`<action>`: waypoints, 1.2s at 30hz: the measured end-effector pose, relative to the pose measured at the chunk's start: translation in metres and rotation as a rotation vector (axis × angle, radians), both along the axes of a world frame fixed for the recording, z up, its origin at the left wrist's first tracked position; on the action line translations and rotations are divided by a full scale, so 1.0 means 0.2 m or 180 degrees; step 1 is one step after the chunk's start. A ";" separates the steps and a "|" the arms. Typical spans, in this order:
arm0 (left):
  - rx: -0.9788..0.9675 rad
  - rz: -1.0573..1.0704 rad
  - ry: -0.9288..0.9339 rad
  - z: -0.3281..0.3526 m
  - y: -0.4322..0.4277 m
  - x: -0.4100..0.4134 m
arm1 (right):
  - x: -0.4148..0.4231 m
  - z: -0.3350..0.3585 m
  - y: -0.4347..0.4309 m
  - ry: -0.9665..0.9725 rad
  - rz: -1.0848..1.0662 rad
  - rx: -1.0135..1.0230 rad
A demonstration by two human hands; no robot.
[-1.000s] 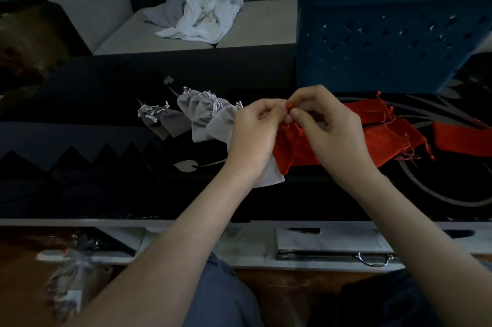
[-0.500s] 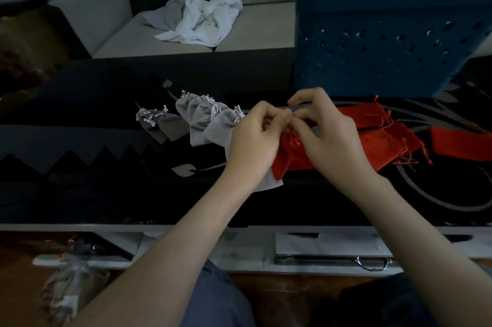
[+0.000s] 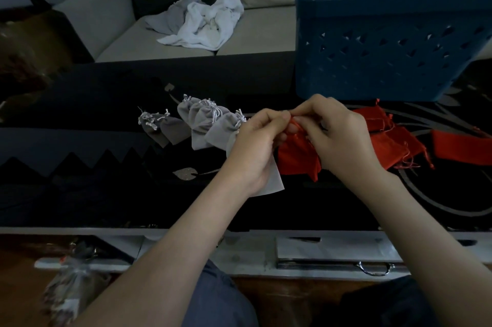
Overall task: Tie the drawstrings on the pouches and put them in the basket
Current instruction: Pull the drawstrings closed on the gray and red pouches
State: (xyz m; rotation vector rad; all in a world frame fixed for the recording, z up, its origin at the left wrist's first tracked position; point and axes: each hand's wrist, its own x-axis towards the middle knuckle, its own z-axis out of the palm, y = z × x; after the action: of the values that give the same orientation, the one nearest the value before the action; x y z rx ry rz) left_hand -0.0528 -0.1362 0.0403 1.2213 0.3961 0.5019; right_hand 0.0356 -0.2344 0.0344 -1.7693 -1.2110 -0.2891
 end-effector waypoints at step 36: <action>0.0003 -0.0513 -0.0253 -0.02 0.09 -0.01 | 0.01 0.06 -0.02 0.2810 0.1340 -0.0225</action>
State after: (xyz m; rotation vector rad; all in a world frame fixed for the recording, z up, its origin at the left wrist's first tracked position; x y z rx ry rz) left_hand -0.0552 -0.1176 0.0369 1.2190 0.2275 0.4105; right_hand 0.0378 -0.2377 0.0459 -1.3845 -0.8880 0.7204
